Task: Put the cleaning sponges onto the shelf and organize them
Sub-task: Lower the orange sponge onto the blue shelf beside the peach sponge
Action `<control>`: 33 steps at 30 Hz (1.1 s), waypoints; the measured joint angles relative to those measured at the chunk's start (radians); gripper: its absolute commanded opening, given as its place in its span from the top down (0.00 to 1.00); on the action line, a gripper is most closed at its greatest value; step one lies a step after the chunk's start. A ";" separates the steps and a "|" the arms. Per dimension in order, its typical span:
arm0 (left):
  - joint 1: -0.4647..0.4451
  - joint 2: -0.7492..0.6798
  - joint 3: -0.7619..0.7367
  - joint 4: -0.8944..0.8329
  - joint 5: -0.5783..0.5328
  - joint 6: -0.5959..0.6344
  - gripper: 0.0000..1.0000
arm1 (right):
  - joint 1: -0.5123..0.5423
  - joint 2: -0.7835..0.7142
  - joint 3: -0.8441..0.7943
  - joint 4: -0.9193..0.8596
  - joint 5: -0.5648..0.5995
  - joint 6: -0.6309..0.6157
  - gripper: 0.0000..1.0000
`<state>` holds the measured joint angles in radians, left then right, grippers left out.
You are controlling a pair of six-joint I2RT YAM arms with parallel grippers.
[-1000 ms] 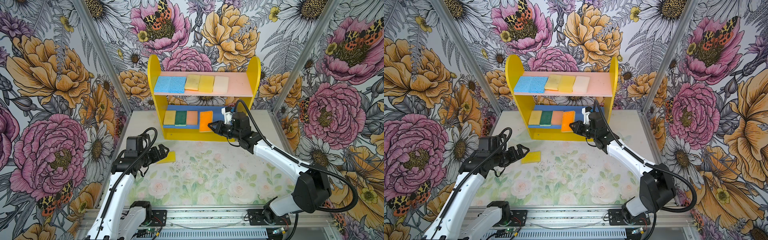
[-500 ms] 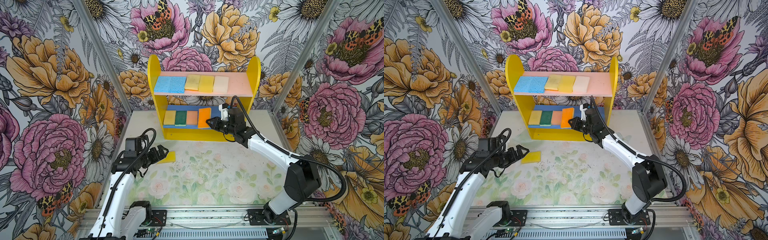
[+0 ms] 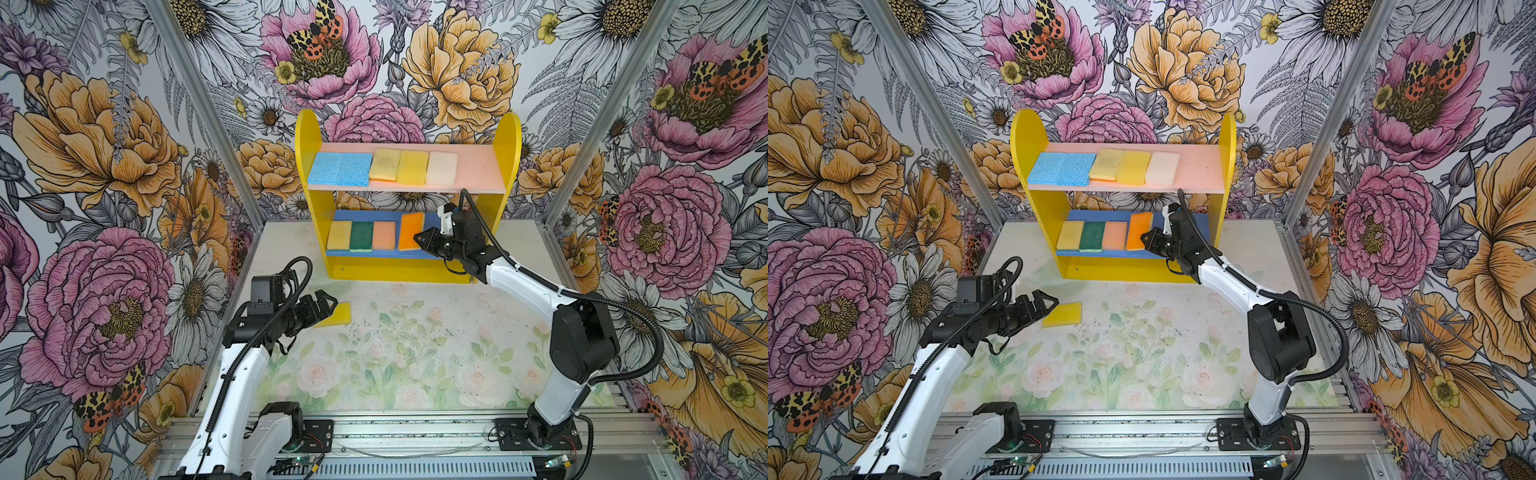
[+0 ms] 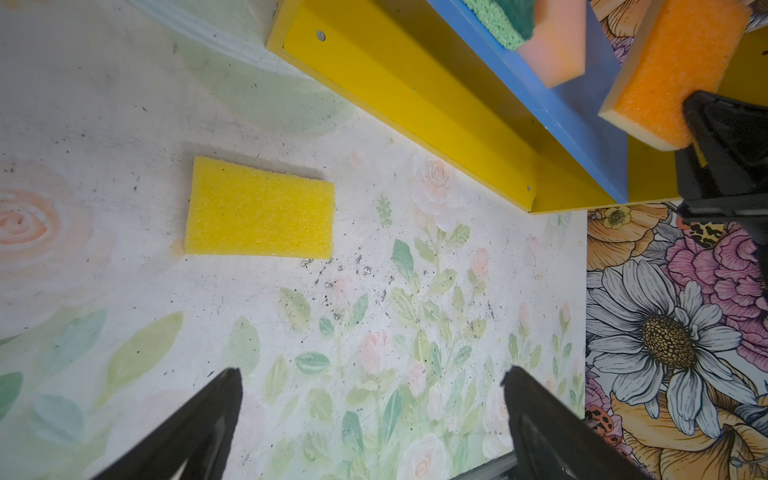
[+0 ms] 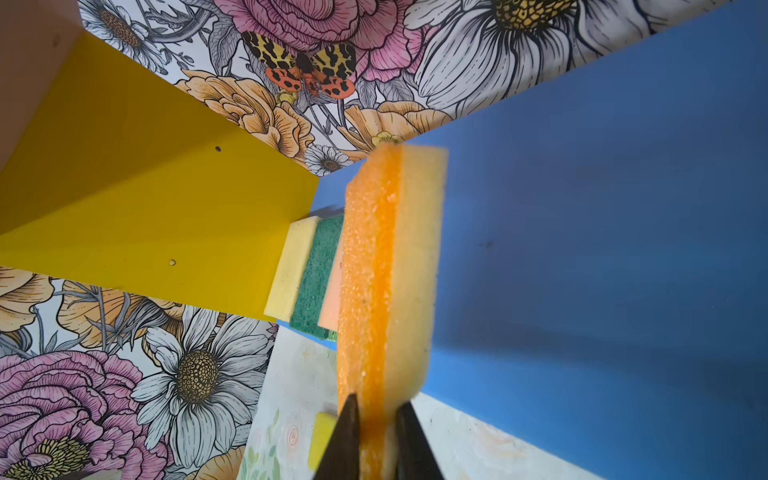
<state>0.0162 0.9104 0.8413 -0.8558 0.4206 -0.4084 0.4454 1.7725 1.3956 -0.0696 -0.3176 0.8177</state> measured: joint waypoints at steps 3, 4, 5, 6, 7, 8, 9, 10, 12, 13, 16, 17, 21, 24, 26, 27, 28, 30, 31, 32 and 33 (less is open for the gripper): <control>0.000 0.000 0.000 0.000 0.000 0.000 0.01 | 0.000 0.024 0.012 0.000 -0.002 0.001 0.83; 0.000 0.000 0.000 0.000 0.000 0.000 0.01 | 0.000 0.033 0.015 0.000 -0.004 0.001 0.83; 0.000 0.000 0.000 0.000 0.000 0.000 0.01 | -0.001 0.041 0.017 0.000 -0.005 0.003 0.83; -0.001 0.000 0.000 0.001 0.000 0.000 0.01 | -0.002 0.047 0.017 0.000 -0.008 0.004 0.83; -0.001 0.000 0.000 0.001 0.000 0.000 0.01 | -0.002 0.055 0.018 0.000 -0.012 0.005 0.83; -0.001 0.000 0.000 0.002 0.000 0.000 0.01 | -0.002 0.062 0.020 0.000 -0.015 0.006 0.83; -0.001 0.000 0.000 0.003 0.000 0.000 0.01 | -0.002 0.068 0.023 -0.001 -0.017 0.008 0.83; -0.001 0.000 0.000 0.006 0.000 0.000 0.01 | -0.002 0.074 0.025 0.000 -0.020 0.010 0.83; -0.001 0.000 0.000 0.008 0.000 0.000 0.01 | -0.004 0.082 0.028 -0.001 -0.020 0.012 0.83; -0.001 0.000 0.000 0.008 0.000 0.000 0.01 | -0.005 0.084 0.029 0.000 -0.023 0.013 0.83; -0.001 0.000 0.000 0.008 0.000 0.000 0.01 | -0.011 0.092 0.029 -0.001 -0.027 0.020 0.83; -0.001 0.000 0.000 0.008 0.000 0.000 0.01 | -0.014 0.094 0.030 -0.001 -0.027 0.022 0.83; -0.001 0.000 0.000 0.008 0.000 0.000 0.01 | -0.020 0.110 0.043 -0.001 -0.035 0.027 0.82; -0.001 0.000 0.000 0.008 0.000 0.000 0.01 | -0.022 0.120 0.055 -0.001 -0.042 0.028 0.82; -0.003 0.000 0.000 0.008 0.000 0.000 0.01 | -0.022 0.124 0.063 -0.001 -0.046 0.030 0.82; -0.005 0.000 0.000 0.008 0.000 0.000 0.01 | -0.021 0.127 0.067 -0.001 -0.048 0.031 0.81; -0.006 0.000 0.000 0.008 0.000 0.000 0.01 | -0.022 0.129 0.072 -0.001 -0.051 0.031 0.80; -0.006 0.000 0.000 0.008 0.000 0.000 0.01 | -0.022 0.137 0.079 0.000 -0.054 0.030 0.77; -0.006 0.000 0.000 0.008 0.000 0.000 0.01 | -0.022 0.140 0.080 0.000 -0.056 0.032 0.76; -0.006 0.000 0.000 0.008 0.000 0.000 0.01 | -0.022 0.142 0.080 0.000 -0.058 0.033 0.74; -0.006 0.000 0.000 0.008 0.000 0.000 0.01 | -0.022 0.145 0.081 -0.001 -0.061 0.034 0.73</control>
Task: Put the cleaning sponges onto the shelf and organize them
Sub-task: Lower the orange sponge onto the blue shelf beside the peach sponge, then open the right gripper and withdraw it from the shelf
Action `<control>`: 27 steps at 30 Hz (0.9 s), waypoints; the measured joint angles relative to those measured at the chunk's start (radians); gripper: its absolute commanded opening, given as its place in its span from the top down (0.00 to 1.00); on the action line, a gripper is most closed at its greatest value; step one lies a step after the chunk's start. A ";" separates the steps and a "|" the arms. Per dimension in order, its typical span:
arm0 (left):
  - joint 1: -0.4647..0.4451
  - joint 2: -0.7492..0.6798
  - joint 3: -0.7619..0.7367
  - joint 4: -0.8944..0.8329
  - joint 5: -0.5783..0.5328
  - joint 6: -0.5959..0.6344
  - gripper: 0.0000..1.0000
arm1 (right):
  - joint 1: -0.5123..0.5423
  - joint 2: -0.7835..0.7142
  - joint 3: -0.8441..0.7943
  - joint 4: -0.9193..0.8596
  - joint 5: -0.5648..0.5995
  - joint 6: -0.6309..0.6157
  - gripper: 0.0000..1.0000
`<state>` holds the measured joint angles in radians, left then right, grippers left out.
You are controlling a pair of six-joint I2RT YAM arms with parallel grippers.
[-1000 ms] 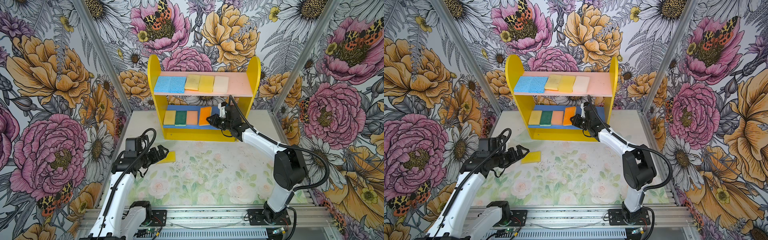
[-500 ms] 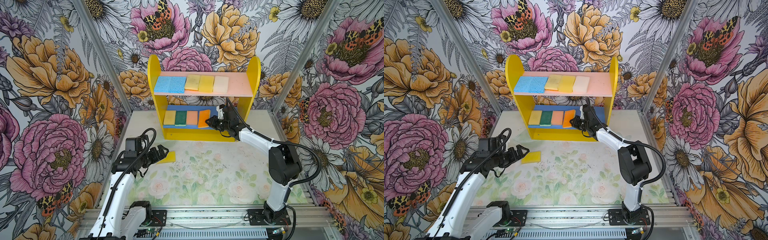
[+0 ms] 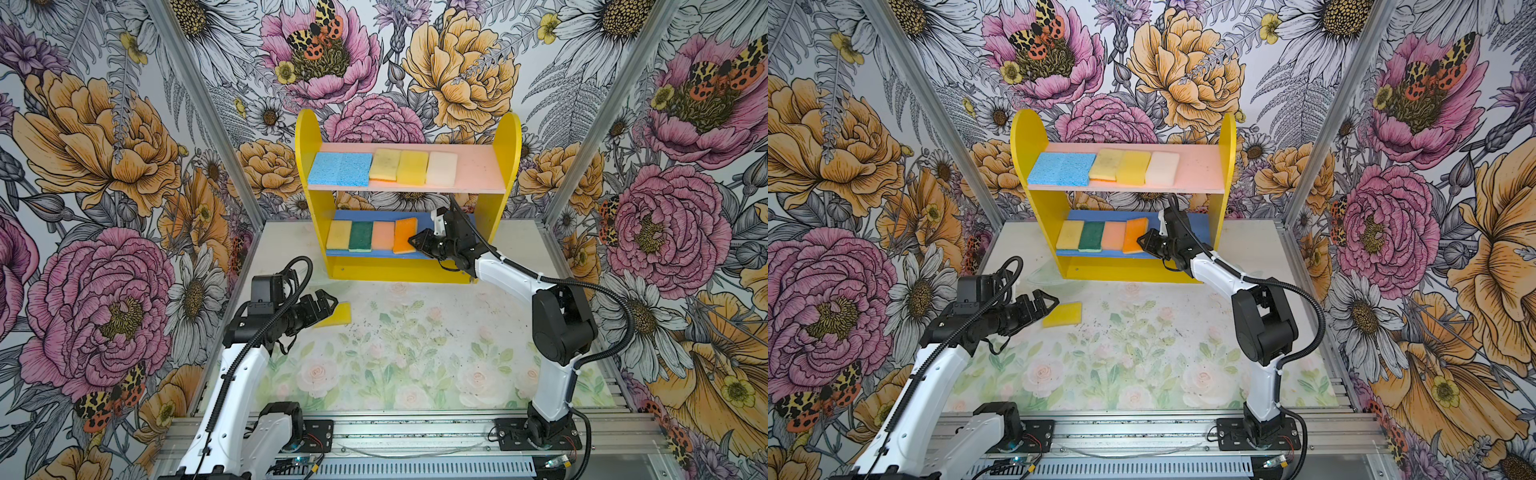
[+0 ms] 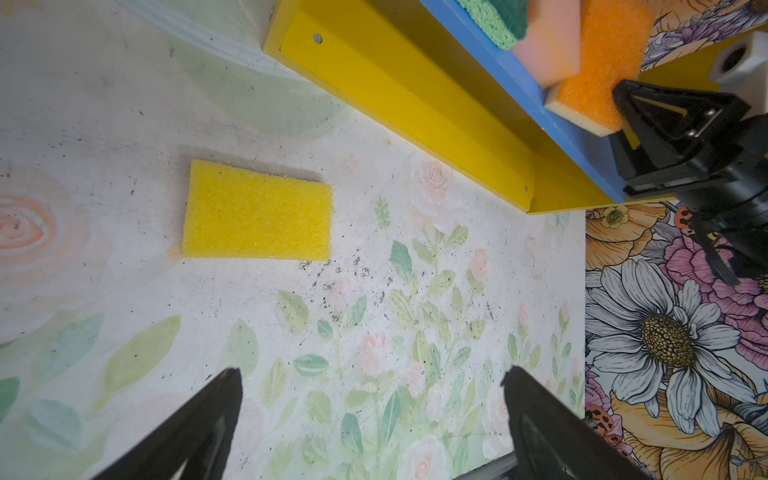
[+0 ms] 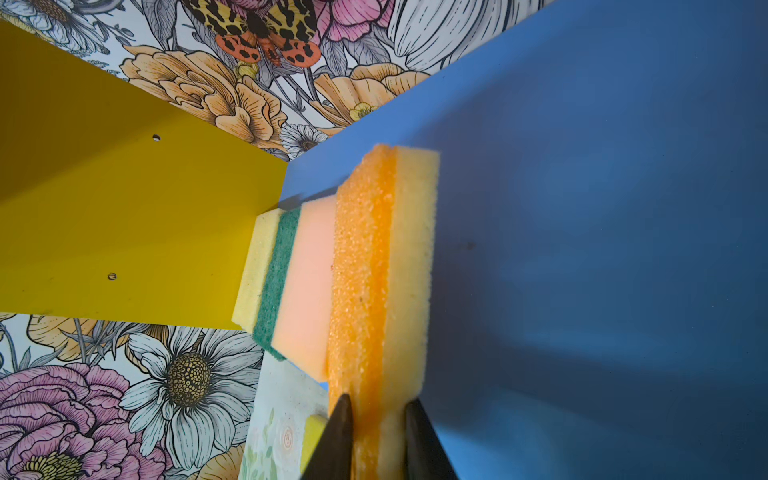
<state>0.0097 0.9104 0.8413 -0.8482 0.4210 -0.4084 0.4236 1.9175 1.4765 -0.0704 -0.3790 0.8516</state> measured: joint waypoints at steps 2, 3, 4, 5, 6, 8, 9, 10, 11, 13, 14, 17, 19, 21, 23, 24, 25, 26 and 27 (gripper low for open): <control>-0.001 0.000 0.000 0.000 0.000 0.000 0.01 | 0.000 0.007 0.001 0.000 -0.007 0.002 0.69; -0.001 0.000 0.000 0.000 0.000 0.000 0.01 | -0.002 0.010 0.001 0.000 -0.011 0.003 0.66; -0.001 0.000 0.000 0.000 0.000 0.000 0.01 | -0.003 0.012 0.001 0.000 -0.012 0.004 0.64; -0.001 0.000 0.000 0.000 0.000 0.000 0.01 | -0.005 0.013 0.002 0.000 -0.014 0.005 0.62; -0.001 0.000 0.000 0.000 0.000 0.000 0.01 | -0.006 0.015 0.002 0.000 -0.016 0.005 0.59; -0.001 0.000 0.000 0.000 0.000 0.000 0.01 | -0.009 0.015 0.002 0.000 -0.018 0.006 0.56; -0.001 0.000 0.000 0.000 0.000 0.000 0.01 | -0.011 0.015 0.002 0.000 -0.019 0.007 0.54; -0.001 0.000 0.000 0.000 0.000 0.000 0.01 | -0.011 0.015 0.002 0.000 -0.018 0.008 0.53; -0.001 0.000 0.000 0.000 0.000 0.000 0.01 | -0.011 0.015 0.002 0.000 -0.018 0.008 0.52; -0.001 0.000 0.000 0.000 0.000 0.000 0.01 | -0.011 0.015 0.002 0.000 -0.018 0.007 0.50; -0.001 0.000 0.000 0.000 0.000 0.000 0.01 | -0.011 0.015 0.002 -0.001 -0.018 0.008 0.50; -0.001 0.000 0.000 0.000 0.000 0.000 0.01 | -0.011 0.015 0.002 -0.011 -0.015 0.003 0.47; -0.001 0.000 0.000 0.000 0.000 0.000 0.01 | -0.011 0.015 0.002 -0.026 -0.007 -0.005 0.46; -0.003 0.000 0.000 0.000 0.000 0.000 0.01 | -0.011 0.015 0.002 -0.036 -0.003 -0.009 0.45; -0.006 0.000 0.000 0.000 0.000 0.000 0.01 | -0.011 0.015 0.005 -0.042 0.002 -0.015 0.45; -0.006 0.000 0.000 0.000 0.000 0.000 0.01 | -0.011 0.015 0.006 -0.045 0.005 -0.018 0.44; -0.006 0.000 0.000 0.000 0.000 0.000 0.01 | -0.011 0.014 0.007 -0.046 0.005 -0.023 0.44; -0.006 0.000 0.000 0.000 0.000 0.000 0.01 | -0.011 0.014 0.007 -0.046 0.006 -0.024 0.44; -0.006 0.000 0.000 0.000 0.000 0.000 0.01 | -0.011 0.014 0.008 -0.047 0.008 -0.026 0.44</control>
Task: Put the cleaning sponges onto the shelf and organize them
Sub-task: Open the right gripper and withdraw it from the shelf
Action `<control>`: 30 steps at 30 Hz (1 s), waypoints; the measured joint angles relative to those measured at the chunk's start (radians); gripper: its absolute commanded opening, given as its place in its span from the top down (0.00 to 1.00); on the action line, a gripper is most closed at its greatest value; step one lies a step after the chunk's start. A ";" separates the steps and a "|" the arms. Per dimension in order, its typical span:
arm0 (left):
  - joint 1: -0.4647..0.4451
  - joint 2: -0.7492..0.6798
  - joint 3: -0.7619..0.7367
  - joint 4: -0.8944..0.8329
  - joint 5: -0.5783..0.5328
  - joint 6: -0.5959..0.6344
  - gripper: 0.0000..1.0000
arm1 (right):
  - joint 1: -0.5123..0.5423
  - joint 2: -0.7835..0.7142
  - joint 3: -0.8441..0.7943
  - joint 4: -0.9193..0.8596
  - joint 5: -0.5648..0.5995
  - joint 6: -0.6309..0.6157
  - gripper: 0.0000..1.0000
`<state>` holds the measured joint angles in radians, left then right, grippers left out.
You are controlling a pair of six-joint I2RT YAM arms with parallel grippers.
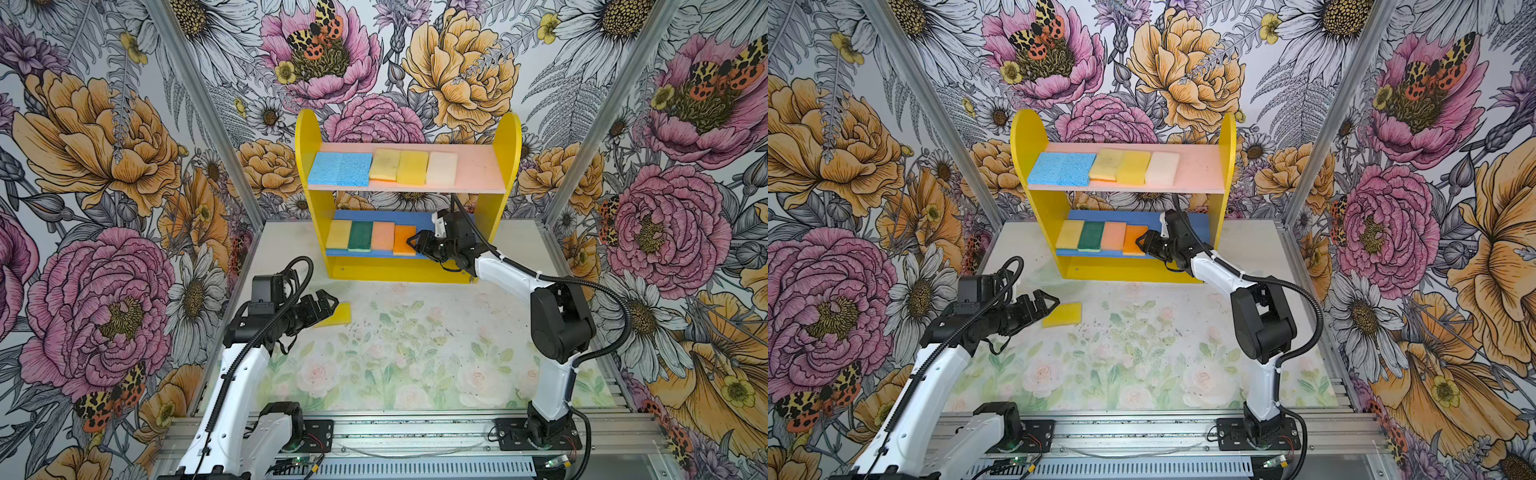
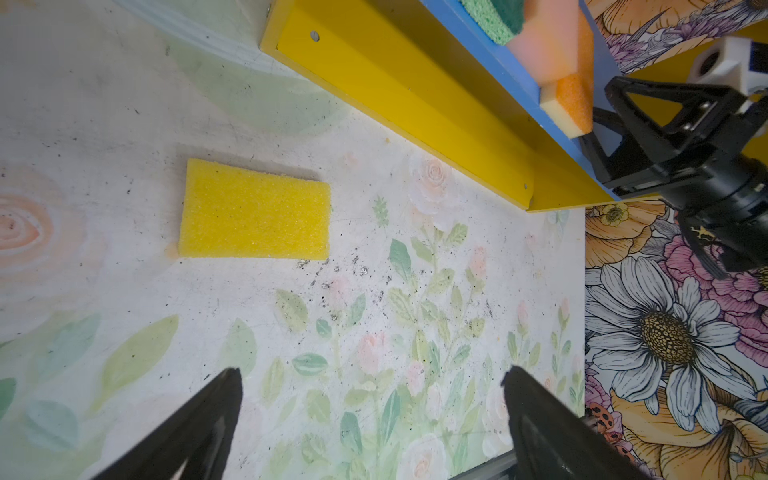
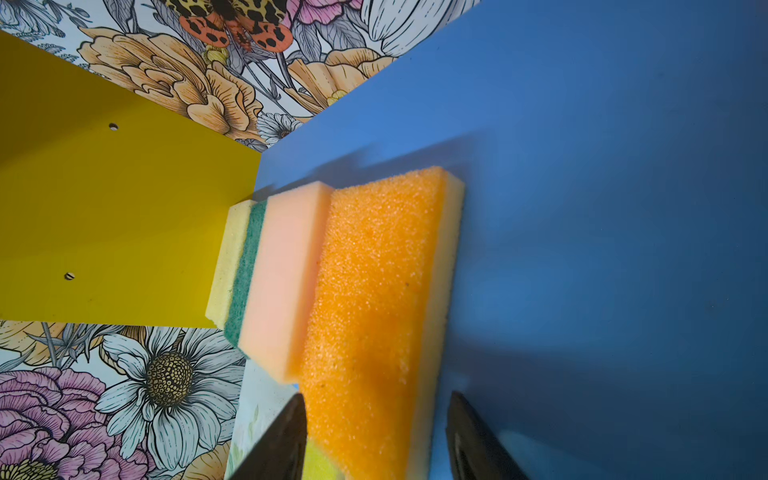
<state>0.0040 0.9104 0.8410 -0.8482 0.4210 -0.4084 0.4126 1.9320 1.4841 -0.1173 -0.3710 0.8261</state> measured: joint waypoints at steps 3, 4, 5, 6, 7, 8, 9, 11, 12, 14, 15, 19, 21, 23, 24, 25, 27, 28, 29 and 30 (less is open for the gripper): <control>-0.001 0.000 0.000 0.000 0.000 0.000 0.01 | 0.000 -0.001 0.000 -0.002 0.001 -0.005 0.43; -0.002 0.000 0.000 0.000 0.000 0.000 0.01 | 0.000 -0.001 0.000 -0.002 0.001 -0.005 0.43; -0.002 0.000 0.000 0.000 0.000 0.000 0.01 | 0.000 -0.002 0.000 -0.003 0.001 -0.005 0.43; -0.002 0.000 0.000 0.000 0.000 0.000 0.01 | 0.000 -0.002 0.000 -0.003 0.001 -0.005 0.43; -0.002 0.000 0.000 0.000 0.000 0.000 0.01 | 0.000 -0.002 0.000 -0.003 0.001 -0.005 0.43; -0.002 0.000 0.000 0.000 0.000 0.000 0.01 | 0.000 -0.004 0.000 -0.005 0.001 -0.005 0.43; -0.002 -0.001 0.000 0.000 0.000 0.000 0.01 | 0.000 -0.006 0.000 -0.010 0.002 -0.005 0.43; -0.004 -0.003 0.000 0.000 0.000 0.000 0.01 | 0.000 -0.015 0.000 -0.024 0.005 -0.005 0.43; -0.005 -0.006 0.000 0.000 0.000 0.000 0.01 | 0.000 -0.021 0.000 -0.031 0.005 -0.005 0.43; -0.006 -0.011 0.000 0.000 0.000 0.000 0.01 | 0.005 -0.037 0.000 -0.040 0.008 -0.005 0.43; -0.006 -0.014 0.000 0.001 0.000 0.000 0.01 | 0.009 -0.047 0.000 -0.044 0.009 -0.005 0.42; -0.008 -0.036 -0.005 0.007 0.000 0.000 0.01 | 0.031 -0.109 -0.012 -0.052 0.021 -0.005 0.42; -0.010 -0.048 -0.005 0.008 -0.001 0.000 0.01 | 0.054 -0.153 -0.034 -0.050 0.027 -0.005 0.41; -0.014 -0.056 -0.005 0.009 -0.001 0.000 0.01 | 0.081 -0.201 -0.068 -0.048 0.032 -0.005 0.41; -0.018 -0.058 -0.005 0.010 -0.001 -0.001 0.01 | 0.097 -0.229 -0.093 -0.042 0.037 -0.005 0.41; -0.021 -0.058 -0.005 0.011 -0.001 -0.001 0.01 | 0.110 -0.253 -0.118 -0.039 0.039 -0.005 0.41; -0.026 -0.058 -0.005 0.011 -0.001 -0.002 0.01 | 0.143 -0.318 -0.192 -0.034 0.047 -0.004 0.40; -0.026 -0.058 -0.005 0.011 -0.001 -0.002 0.01 | 0.158 -0.346 -0.228 -0.031 0.053 -0.003 0.40; -0.027 -0.058 -0.005 0.011 -0.002 -0.002 0.01 | 0.174 -0.377 -0.273 -0.027 0.059 -0.001 0.39; -0.027 -0.058 -0.005 0.011 -0.002 -0.003 0.01 | 0.190 -0.406 -0.319 -0.026 0.064 0.003 0.39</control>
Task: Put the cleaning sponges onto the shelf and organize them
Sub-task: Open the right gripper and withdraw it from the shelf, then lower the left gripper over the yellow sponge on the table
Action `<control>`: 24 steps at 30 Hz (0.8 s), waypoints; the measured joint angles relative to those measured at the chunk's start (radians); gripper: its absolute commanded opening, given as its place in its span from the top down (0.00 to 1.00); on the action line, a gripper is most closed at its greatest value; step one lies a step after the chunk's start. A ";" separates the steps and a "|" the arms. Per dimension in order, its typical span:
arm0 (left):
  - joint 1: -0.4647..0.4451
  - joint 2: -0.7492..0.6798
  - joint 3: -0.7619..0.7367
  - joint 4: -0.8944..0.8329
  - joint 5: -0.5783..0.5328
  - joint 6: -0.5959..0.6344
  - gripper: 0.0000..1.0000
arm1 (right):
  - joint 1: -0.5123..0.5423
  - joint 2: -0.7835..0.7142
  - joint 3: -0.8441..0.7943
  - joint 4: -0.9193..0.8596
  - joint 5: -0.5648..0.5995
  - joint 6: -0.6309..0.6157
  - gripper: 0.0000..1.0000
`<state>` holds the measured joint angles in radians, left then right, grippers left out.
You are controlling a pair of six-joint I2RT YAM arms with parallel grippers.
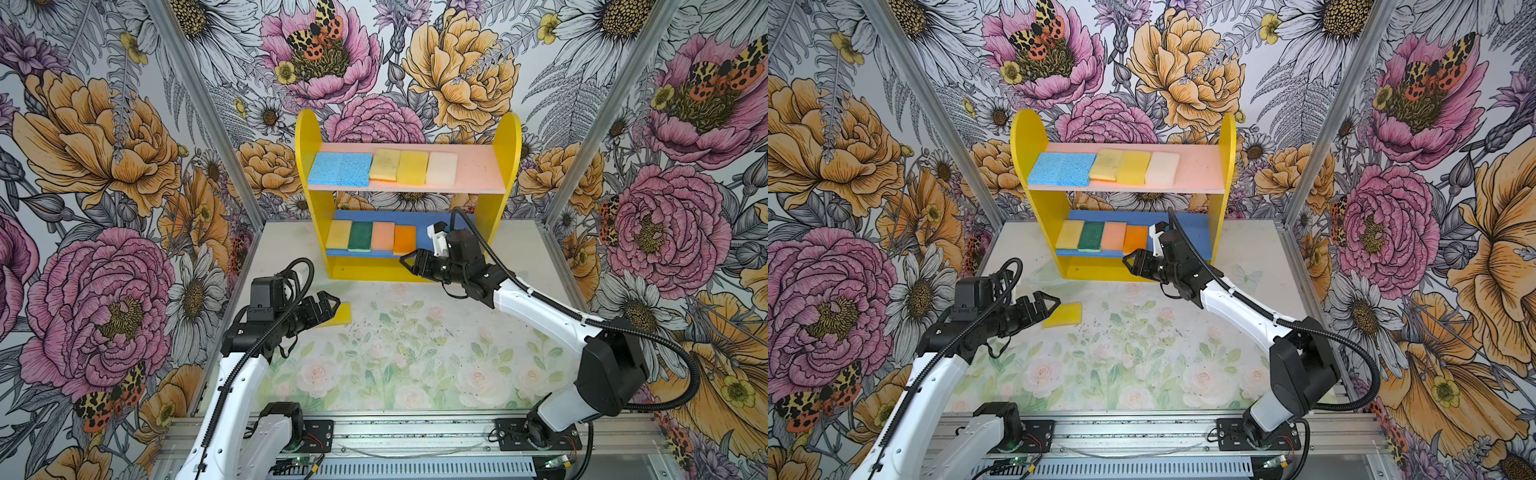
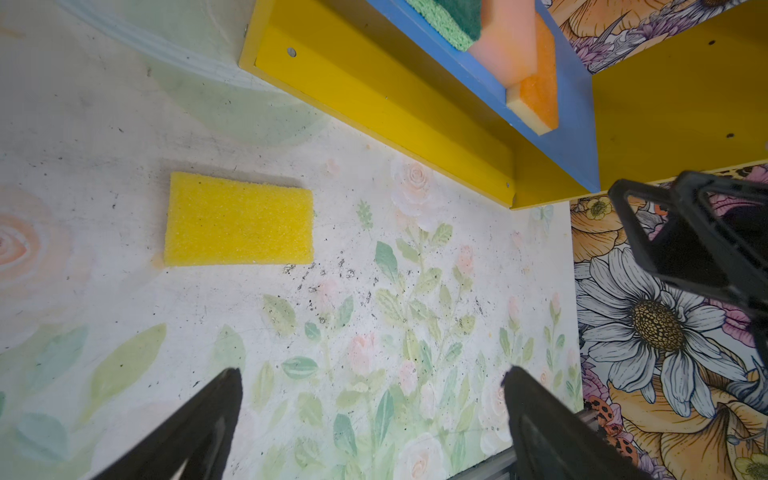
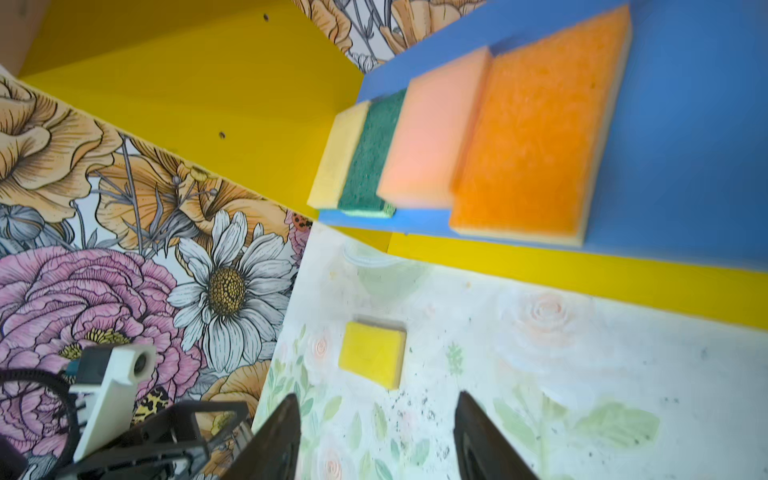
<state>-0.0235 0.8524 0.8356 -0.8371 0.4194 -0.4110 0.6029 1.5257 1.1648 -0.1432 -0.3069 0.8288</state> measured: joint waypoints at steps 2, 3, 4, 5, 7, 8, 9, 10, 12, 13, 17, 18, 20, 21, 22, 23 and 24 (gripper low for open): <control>0.000 0.000 0.000 0.000 0.000 0.000 0.01 | 0.027 -0.048 -0.087 0.000 0.002 0.006 0.38; -0.001 0.000 0.000 0.000 0.000 0.000 0.01 | 0.038 -0.070 -0.137 0.003 0.006 0.013 0.38; -0.001 0.001 0.000 0.000 0.000 0.000 0.01 | 0.045 -0.087 -0.183 0.006 0.009 0.018 0.37; -0.001 0.002 0.000 0.000 0.000 0.000 0.01 | 0.047 -0.099 -0.223 0.005 0.010 0.023 0.37; -0.004 0.009 0.000 0.002 -0.004 0.000 0.01 | 0.048 -0.119 -0.322 0.013 0.015 0.041 0.37; -0.007 0.014 0.000 0.002 -0.006 0.000 0.01 | 0.048 -0.124 -0.361 0.014 0.016 0.048 0.37; -0.011 0.022 0.000 0.003 -0.007 0.000 0.01 | 0.048 -0.129 -0.402 0.019 0.017 0.057 0.37; -0.014 0.029 0.000 0.003 -0.010 -0.001 0.01 | 0.048 -0.136 -0.441 0.029 0.016 0.068 0.36; -0.017 0.042 -0.004 0.004 -0.018 -0.001 0.01 | 0.048 -0.154 -0.499 0.042 0.015 0.082 0.36; -0.017 0.051 -0.006 0.003 -0.026 -0.002 0.01 | 0.048 -0.165 -0.521 0.050 0.014 0.090 0.36; -0.016 0.113 -0.006 0.001 -0.066 -0.008 0.01 | 0.046 -0.190 -0.536 0.094 -0.007 0.095 0.34; -0.016 0.139 -0.005 -0.002 -0.075 -0.008 0.01 | 0.045 -0.193 -0.536 0.109 -0.016 0.095 0.34; -0.010 0.205 -0.005 -0.006 -0.084 -0.008 0.01 | 0.040 -0.196 -0.537 0.128 -0.033 0.094 0.34; -0.005 0.243 -0.005 -0.010 -0.085 -0.008 0.01 | 0.037 -0.199 -0.538 0.136 -0.044 0.094 0.33; 0.000 0.274 -0.004 -0.012 -0.087 -0.008 0.01 | 0.032 -0.203 -0.541 0.144 -0.054 0.092 0.33; 0.010 0.311 -0.003 -0.014 -0.088 -0.008 0.01 | 0.025 -0.208 -0.549 0.154 -0.063 0.092 0.33; 0.021 0.346 0.000 -0.017 -0.090 -0.007 0.01 | 0.019 -0.216 -0.562 0.164 -0.070 0.091 0.32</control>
<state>-0.0021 1.1980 0.8356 -0.8539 0.3290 -0.4183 0.6216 1.3098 0.6033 0.0208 -0.3771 0.9199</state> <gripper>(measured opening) 0.988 0.671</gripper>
